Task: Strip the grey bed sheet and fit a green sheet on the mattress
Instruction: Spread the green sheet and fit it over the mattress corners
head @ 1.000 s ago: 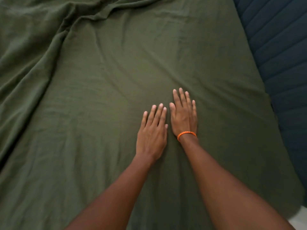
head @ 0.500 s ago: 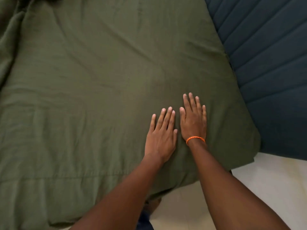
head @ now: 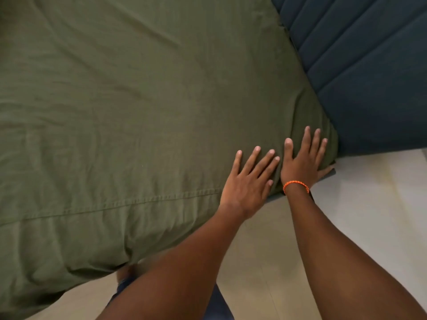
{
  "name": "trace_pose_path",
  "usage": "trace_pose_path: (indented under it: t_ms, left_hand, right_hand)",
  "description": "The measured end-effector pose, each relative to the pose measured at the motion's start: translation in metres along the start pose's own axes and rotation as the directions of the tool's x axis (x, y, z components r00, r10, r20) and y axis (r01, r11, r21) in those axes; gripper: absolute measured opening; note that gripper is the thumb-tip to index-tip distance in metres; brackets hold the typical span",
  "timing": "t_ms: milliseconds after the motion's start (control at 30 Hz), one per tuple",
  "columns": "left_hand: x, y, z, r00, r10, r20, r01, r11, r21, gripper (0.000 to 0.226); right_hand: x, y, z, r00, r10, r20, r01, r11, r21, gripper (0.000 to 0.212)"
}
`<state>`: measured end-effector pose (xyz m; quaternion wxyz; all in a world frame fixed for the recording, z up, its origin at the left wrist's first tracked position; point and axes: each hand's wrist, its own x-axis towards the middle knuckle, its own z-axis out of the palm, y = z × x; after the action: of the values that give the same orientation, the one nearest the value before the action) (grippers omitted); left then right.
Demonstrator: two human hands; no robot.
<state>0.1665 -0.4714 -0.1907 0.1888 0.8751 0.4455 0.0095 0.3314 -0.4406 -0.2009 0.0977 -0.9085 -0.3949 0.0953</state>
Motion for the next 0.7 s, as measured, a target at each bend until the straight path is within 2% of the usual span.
trace_pose_path:
  t_ms: [67,167,233,333,433,533,633,700]
  left_hand:
    - [-0.006,-0.005,-0.001,0.998,0.056,0.001,-0.055,0.998,-0.043,0.060]
    - [-0.027,-0.018,-0.005,0.998,0.053,-0.016,-0.055,0.984,-0.170,0.056]
    - [-0.057,-0.037,-0.009,0.996,-0.041,-0.074,0.023,0.973,-0.232,0.054]
    - [-0.123,-0.084,-0.015,0.969,-0.205,-0.138,0.166,0.953,-0.252,0.055]
    - [-0.199,-0.143,-0.029,0.925,-0.347,-0.157,0.305,0.922,-0.240,0.056]
    - [-0.288,-0.217,-0.044,0.855,-0.489,-0.171,0.452,0.866,-0.214,0.056]
    - [-0.393,-0.303,-0.063,0.703,-0.688,-0.183,0.649,0.725,-0.232,0.058]
    - [-0.458,-0.351,-0.074,0.624,-0.762,-0.174,0.728,0.647,-0.227,0.058]
  right_hand:
    - [-0.021,0.002,0.006,0.998,0.057,-0.034,-0.054,0.995,0.084,0.063]
    - [-0.059,-0.001,0.020,0.997,0.028,-0.068,-0.015,0.984,0.179,0.062]
    - [-0.093,-0.014,0.029,0.997,0.035,-0.066,-0.023,0.983,0.180,0.065]
    - [-0.170,-0.061,0.038,0.998,-0.004,-0.064,0.006,1.000,0.025,0.063]
    - [-0.271,-0.128,0.055,0.972,-0.234,0.009,0.234,0.971,-0.049,0.061]
    - [-0.377,-0.199,0.075,0.895,-0.426,0.136,0.424,0.905,0.047,0.063]
    - [-0.476,-0.261,0.087,0.792,-0.565,0.234,0.539,0.825,0.169,0.064]
    - [-0.528,-0.288,0.093,0.716,-0.644,0.269,0.598,0.765,0.238,0.062]
